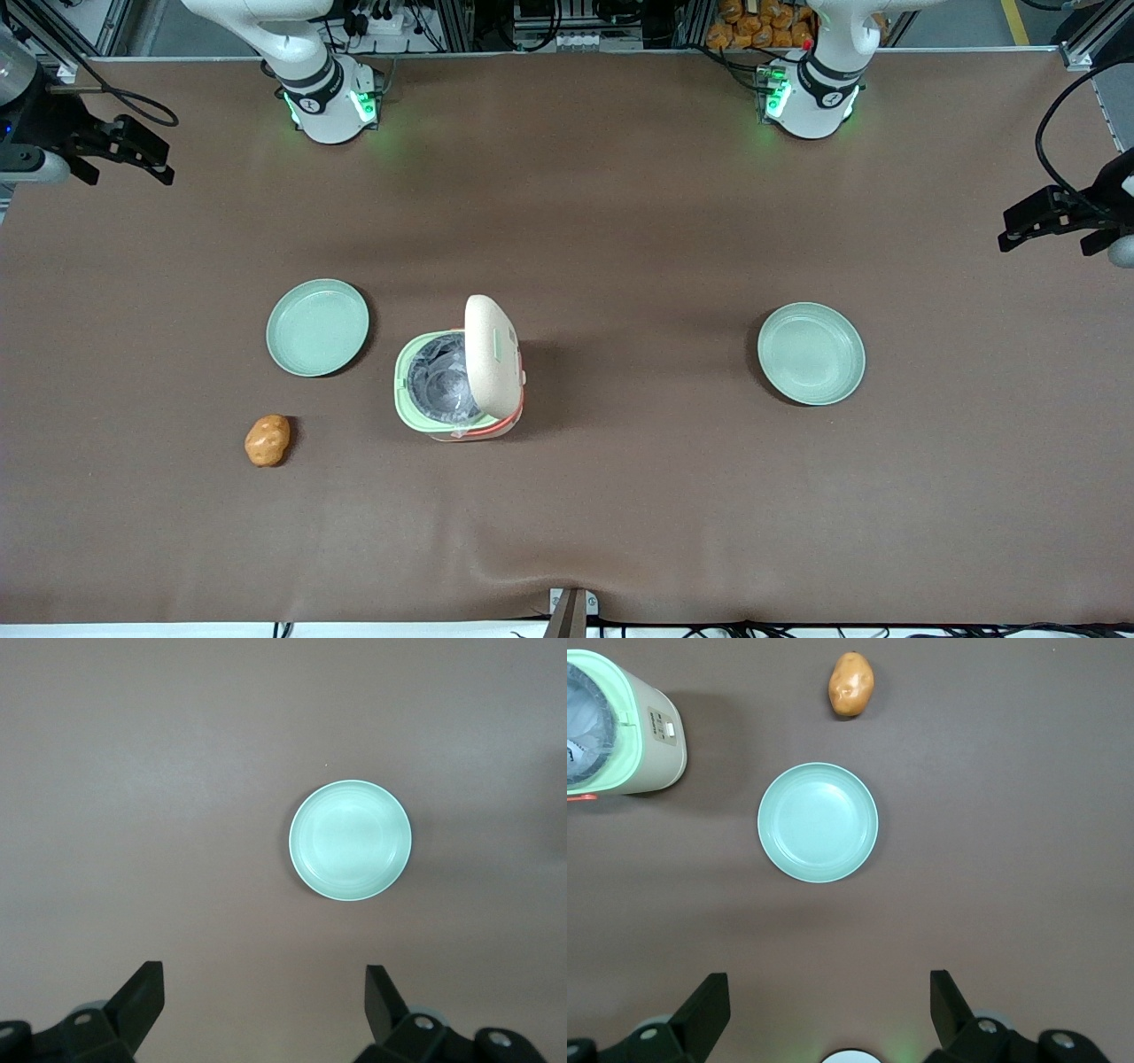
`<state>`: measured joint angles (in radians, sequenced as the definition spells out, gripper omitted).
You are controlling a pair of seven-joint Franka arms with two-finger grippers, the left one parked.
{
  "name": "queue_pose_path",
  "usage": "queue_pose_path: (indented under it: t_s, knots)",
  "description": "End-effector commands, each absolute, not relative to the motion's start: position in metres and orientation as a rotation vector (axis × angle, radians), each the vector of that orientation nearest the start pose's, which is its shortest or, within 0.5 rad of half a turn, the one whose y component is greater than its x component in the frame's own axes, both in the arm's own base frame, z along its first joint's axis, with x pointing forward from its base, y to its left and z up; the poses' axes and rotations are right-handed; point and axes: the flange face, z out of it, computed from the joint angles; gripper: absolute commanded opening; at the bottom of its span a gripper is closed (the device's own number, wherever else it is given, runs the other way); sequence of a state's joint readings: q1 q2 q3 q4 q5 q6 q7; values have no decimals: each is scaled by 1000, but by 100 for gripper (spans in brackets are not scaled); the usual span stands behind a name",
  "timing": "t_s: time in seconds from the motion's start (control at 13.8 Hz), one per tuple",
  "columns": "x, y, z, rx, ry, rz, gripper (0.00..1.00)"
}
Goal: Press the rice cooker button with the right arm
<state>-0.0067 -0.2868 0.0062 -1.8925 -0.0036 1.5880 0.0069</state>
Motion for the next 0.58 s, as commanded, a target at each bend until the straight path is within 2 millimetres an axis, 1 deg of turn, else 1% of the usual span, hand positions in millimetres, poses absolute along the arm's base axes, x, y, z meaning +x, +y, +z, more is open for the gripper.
queue_pose_path:
  t_s: [0.0, 0.15, 0.51]
  knots:
    - [457, 5, 637, -3148, -21, -62, 100]
    - [461, 5, 644, -3147, -11, -72, 100]
    - [468, 4, 644, -3148, -9, -73, 100]
